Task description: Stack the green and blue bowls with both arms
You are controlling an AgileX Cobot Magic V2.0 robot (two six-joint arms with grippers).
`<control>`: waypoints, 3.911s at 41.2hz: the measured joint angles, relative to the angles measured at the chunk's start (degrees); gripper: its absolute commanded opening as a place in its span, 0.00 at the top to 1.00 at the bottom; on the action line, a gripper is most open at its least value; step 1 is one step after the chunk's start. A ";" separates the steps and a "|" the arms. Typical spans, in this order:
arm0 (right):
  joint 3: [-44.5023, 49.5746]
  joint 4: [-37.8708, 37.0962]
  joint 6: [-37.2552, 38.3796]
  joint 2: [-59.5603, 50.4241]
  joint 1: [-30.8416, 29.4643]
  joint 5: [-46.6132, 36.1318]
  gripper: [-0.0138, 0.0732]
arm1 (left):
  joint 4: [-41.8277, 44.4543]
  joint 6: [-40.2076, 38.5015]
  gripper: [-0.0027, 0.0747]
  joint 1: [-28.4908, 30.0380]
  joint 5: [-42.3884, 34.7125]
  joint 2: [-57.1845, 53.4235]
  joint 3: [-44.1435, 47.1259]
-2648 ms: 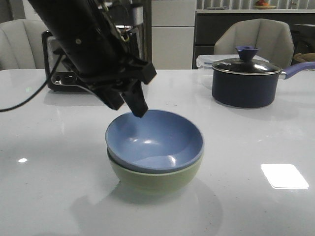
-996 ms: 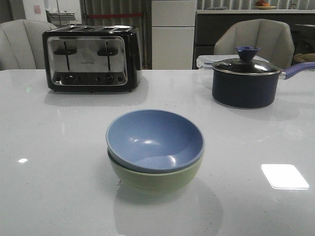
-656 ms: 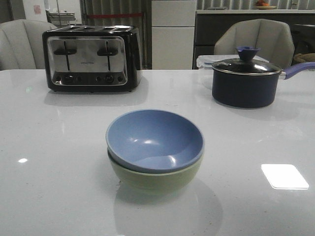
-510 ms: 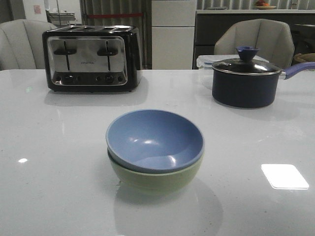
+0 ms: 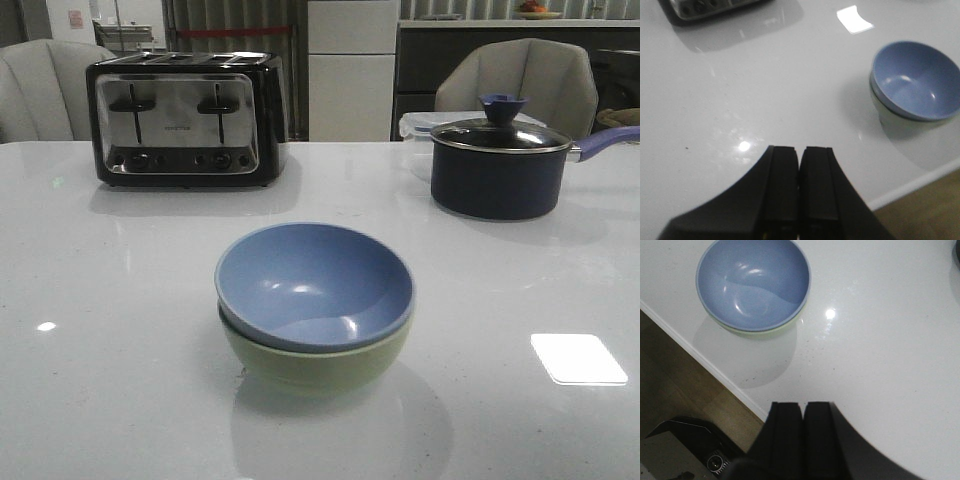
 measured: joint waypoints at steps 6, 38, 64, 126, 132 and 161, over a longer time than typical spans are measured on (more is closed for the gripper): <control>0.00 0.00 0.00 0.00 0.00 0.09 0.81 | -4.26 3.64 0.84 7.59 -9.14 -9.34 8.79; 0.00 0.00 0.00 0.00 0.00 0.09 0.81 | -7.98 4.55 0.84 20.93 -38.57 -27.79 34.34; 0.00 0.00 0.00 0.00 0.00 0.09 0.81 | -7.98 4.55 0.84 20.93 -38.92 -27.79 34.34; 37.70 -1.59 3.83 -44.26 -26.27 -36.63 0.81 | -7.98 4.55 0.84 20.93 -38.92 -27.79 34.34; 37.70 -5.18 11.06 -44.26 -26.53 -38.36 0.81 | -7.98 4.55 0.84 20.93 -38.92 -27.79 34.34; 37.79 -7.21 12.97 -44.29 -27.31 -37.13 0.81 | -7.98 4.55 0.84 20.93 -38.92 -27.79 34.34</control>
